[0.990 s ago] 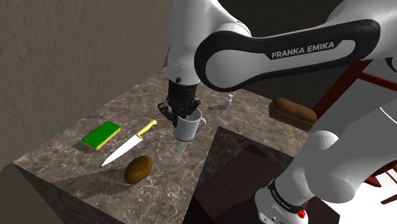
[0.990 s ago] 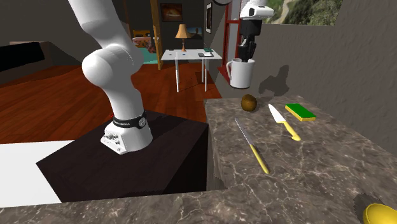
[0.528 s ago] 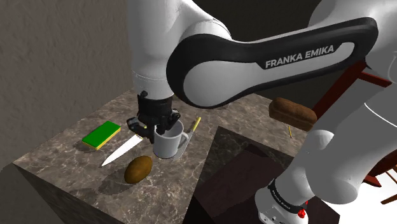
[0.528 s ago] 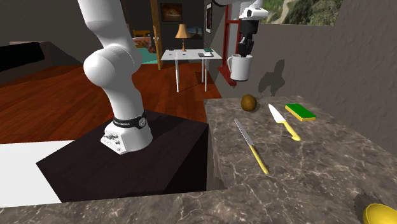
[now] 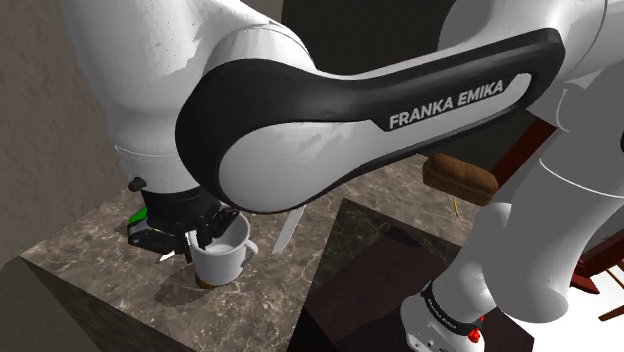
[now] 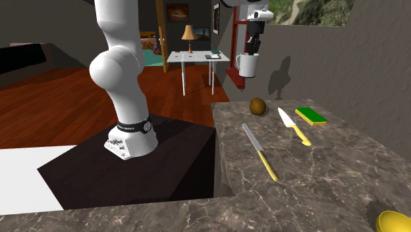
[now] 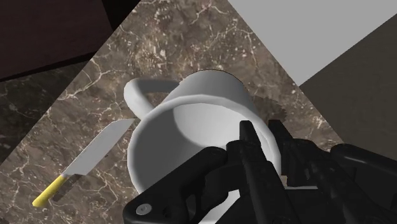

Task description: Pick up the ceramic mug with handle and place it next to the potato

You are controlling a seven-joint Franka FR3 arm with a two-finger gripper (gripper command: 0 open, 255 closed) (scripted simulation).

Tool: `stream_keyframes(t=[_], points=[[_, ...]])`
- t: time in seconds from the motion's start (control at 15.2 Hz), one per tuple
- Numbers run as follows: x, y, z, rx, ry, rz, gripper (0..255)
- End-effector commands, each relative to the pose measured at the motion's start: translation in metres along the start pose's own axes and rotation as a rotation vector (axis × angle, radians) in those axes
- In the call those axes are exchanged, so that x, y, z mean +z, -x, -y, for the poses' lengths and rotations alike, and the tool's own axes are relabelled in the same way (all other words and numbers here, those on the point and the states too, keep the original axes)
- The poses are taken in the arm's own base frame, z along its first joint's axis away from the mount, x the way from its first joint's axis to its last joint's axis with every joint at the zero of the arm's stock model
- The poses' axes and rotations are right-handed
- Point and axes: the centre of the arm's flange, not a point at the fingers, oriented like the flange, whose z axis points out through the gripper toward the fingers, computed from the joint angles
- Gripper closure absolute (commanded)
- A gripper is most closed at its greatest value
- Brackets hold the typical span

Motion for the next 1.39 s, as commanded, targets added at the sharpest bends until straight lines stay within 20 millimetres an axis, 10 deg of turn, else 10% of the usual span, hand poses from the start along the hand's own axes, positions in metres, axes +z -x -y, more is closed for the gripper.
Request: stream_keyframes(t=[0.0, 1.32], points=[[0.008, 0.002, 0.006, 0.002, 0.000, 0.000, 255], [0.113, 0.003, 0.014, 0.002, 0.000, 0.000, 255]])
